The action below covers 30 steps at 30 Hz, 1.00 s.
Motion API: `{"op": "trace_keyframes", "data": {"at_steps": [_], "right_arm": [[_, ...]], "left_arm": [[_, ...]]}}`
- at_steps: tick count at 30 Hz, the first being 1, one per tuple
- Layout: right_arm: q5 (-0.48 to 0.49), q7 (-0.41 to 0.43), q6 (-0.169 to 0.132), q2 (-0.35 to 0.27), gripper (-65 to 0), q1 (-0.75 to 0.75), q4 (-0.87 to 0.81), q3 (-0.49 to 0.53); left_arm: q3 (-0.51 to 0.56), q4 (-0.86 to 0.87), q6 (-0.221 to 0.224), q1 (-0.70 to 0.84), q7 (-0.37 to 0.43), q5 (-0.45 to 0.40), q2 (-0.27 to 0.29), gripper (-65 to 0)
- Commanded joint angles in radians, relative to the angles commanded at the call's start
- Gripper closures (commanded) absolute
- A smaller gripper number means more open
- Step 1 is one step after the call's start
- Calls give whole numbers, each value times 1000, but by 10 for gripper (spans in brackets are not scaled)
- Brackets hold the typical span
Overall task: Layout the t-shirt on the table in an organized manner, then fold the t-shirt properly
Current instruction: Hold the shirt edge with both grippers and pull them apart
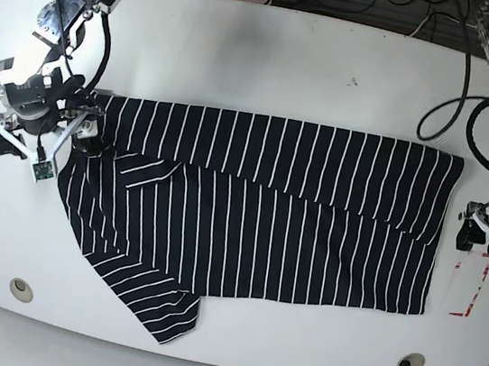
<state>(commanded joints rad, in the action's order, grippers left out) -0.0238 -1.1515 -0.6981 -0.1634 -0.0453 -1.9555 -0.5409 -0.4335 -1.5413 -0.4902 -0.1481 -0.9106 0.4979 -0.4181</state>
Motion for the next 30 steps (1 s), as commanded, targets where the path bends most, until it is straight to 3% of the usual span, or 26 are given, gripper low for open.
{"op": "trace_keyframes", "data": {"at_steps": [5, 11, 21, 30], "right_arm": [[0, 11, 0, 64, -528, 14, 48, -80], [0, 112, 0, 63, -479, 31, 163, -97], [2, 222, 0, 32, -387, 17, 339, -97], [2, 230, 0, 12, -315, 14, 387, -95]], "left_arm": [[0, -44, 0, 71, 0, 0, 29, -392], [-2, -44, 5, 126, 0, -3, 72, -392], [5, 69, 6, 141, 3, -5, 75, -390], [6, 201, 6, 120, 46, -5, 71, -390]]}}
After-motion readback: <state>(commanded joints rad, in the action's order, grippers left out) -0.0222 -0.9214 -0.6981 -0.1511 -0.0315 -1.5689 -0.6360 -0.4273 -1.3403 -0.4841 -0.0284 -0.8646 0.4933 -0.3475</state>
